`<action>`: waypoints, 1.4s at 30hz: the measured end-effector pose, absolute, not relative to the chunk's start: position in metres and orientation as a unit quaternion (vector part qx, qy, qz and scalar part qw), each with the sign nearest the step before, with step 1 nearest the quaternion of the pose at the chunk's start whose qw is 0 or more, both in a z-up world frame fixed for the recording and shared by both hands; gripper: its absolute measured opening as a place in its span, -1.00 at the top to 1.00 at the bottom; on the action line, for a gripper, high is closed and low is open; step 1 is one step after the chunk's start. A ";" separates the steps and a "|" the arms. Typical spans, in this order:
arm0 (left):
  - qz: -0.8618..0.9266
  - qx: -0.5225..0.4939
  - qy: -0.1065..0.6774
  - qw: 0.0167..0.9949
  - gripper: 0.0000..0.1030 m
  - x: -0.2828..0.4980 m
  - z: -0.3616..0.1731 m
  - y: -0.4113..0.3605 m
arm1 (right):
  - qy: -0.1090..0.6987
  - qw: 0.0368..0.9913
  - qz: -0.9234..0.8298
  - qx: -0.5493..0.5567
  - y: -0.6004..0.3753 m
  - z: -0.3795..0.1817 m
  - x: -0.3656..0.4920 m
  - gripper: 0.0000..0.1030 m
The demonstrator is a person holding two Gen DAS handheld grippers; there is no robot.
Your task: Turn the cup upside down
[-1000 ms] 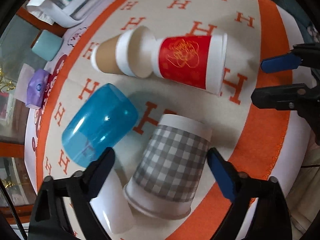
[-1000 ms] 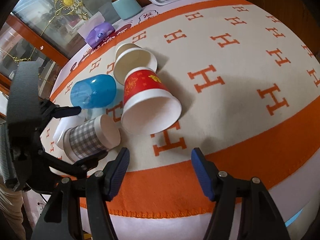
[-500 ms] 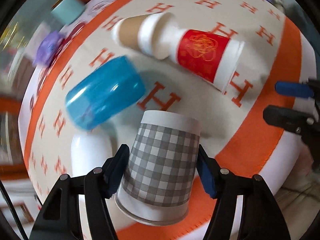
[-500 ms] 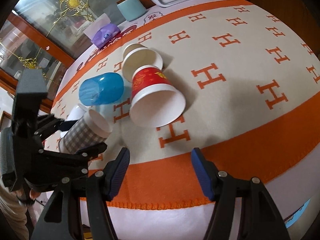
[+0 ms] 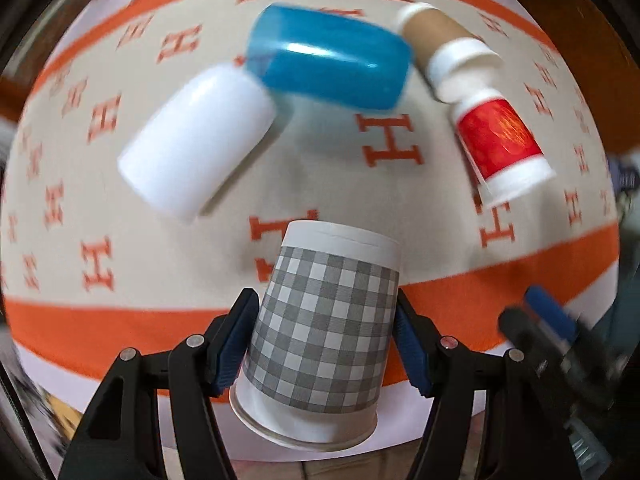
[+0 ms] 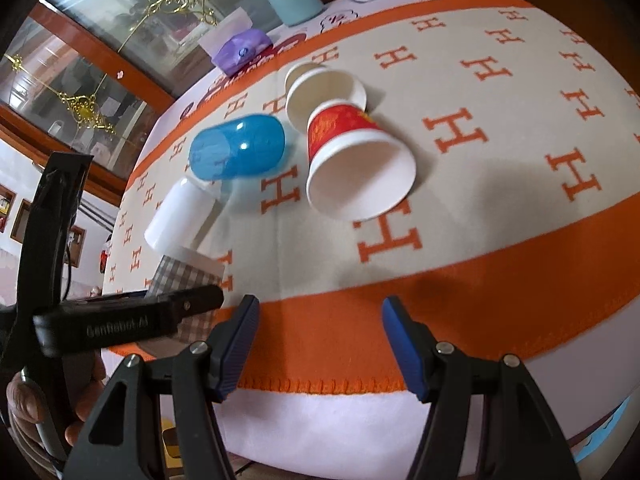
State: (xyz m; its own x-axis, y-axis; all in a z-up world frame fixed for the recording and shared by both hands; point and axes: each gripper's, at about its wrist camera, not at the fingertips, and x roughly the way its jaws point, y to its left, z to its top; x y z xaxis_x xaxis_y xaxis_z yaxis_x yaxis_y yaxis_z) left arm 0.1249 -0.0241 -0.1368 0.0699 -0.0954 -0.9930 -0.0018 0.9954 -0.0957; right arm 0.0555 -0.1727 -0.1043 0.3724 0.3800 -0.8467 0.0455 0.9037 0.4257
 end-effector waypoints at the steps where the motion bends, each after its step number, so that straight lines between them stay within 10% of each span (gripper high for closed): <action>1: -0.025 -0.054 0.682 0.729 -0.25 0.126 -0.141 -0.018 | 0.552 0.804 0.104 0.193 -0.173 -0.106 0.055 -0.24; 14: 0.014 -0.183 0.665 0.724 -0.32 0.117 -0.165 0.021 | 0.555 0.801 0.105 0.199 -0.177 -0.109 0.051 -0.24; 42: -0.021 -0.070 0.514 0.855 -0.73 0.058 -0.045 0.056 | 0.501 0.840 0.130 0.166 -0.149 -0.052 0.034 -0.24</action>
